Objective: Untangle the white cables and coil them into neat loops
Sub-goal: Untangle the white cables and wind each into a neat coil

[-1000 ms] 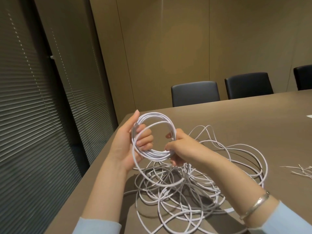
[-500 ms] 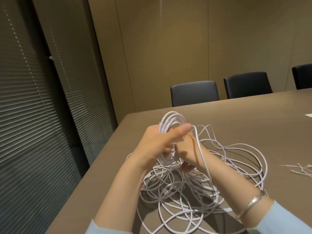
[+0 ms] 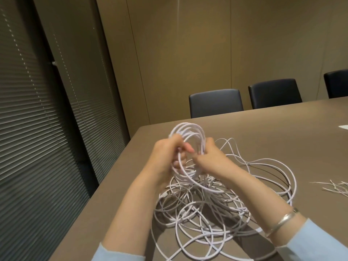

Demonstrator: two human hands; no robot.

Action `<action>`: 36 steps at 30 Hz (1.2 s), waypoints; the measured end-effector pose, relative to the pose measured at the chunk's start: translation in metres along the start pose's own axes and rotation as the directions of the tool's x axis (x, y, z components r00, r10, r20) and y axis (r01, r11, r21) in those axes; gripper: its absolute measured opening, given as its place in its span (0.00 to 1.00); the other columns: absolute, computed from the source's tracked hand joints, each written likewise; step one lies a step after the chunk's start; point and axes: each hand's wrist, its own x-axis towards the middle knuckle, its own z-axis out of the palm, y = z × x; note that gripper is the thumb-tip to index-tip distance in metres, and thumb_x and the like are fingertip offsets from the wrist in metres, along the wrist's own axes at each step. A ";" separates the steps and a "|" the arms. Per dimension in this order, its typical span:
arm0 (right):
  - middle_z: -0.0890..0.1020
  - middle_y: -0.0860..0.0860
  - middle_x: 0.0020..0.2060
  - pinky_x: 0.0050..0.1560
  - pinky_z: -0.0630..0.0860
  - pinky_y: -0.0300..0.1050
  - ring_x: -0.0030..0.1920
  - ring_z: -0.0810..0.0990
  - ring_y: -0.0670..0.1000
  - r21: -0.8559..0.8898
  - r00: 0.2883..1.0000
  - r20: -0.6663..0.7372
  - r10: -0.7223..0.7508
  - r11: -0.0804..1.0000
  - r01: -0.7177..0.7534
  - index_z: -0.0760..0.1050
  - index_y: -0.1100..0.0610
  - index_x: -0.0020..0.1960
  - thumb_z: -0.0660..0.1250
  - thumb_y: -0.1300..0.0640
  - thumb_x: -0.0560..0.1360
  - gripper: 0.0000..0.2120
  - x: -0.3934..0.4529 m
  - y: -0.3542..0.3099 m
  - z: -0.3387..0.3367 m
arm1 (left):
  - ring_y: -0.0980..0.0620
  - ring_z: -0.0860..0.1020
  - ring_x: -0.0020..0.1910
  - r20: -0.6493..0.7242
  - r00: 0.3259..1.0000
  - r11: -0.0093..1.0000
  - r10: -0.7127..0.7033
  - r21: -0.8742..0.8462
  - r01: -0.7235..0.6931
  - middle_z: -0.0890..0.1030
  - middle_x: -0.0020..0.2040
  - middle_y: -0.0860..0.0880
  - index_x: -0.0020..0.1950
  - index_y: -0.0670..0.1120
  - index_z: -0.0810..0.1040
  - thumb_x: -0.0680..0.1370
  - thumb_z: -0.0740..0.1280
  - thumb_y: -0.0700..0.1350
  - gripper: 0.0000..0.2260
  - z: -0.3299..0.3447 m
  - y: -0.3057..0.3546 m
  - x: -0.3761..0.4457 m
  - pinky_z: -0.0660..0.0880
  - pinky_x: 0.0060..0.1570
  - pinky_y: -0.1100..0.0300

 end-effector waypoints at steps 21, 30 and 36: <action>0.77 0.51 0.33 0.37 0.79 0.43 0.35 0.82 0.50 0.547 0.947 0.074 -0.313 0.807 0.224 0.74 0.53 0.65 0.62 0.56 0.80 0.14 -0.024 -0.029 -0.011 | 0.58 0.59 0.14 0.278 0.947 0.765 -0.163 -0.570 0.299 0.60 0.19 0.54 0.29 0.47 0.66 0.77 0.63 0.58 0.22 -0.036 0.006 0.004 0.53 0.16 0.70; 0.60 0.48 0.23 0.23 0.70 0.37 0.21 0.60 0.44 0.862 0.936 0.342 -0.083 0.425 -0.277 0.72 0.60 0.55 0.61 0.43 0.78 0.20 -0.031 -0.041 -0.012 | 0.58 0.62 0.15 0.233 0.952 0.695 -0.197 -0.652 0.303 0.61 0.18 0.54 0.25 0.48 0.64 0.75 0.67 0.56 0.23 -0.041 0.001 0.008 0.60 0.18 0.70; 0.59 0.47 0.20 0.16 0.59 0.34 0.18 0.56 0.43 0.806 0.902 0.422 -0.089 0.493 -0.328 0.74 0.61 0.64 0.59 0.49 0.81 0.19 -0.027 -0.040 -0.017 | 0.59 0.63 0.15 0.177 0.957 0.754 -0.231 -0.588 0.291 0.62 0.18 0.55 0.28 0.46 0.70 0.70 0.70 0.55 0.18 -0.040 0.005 0.007 0.63 0.20 0.71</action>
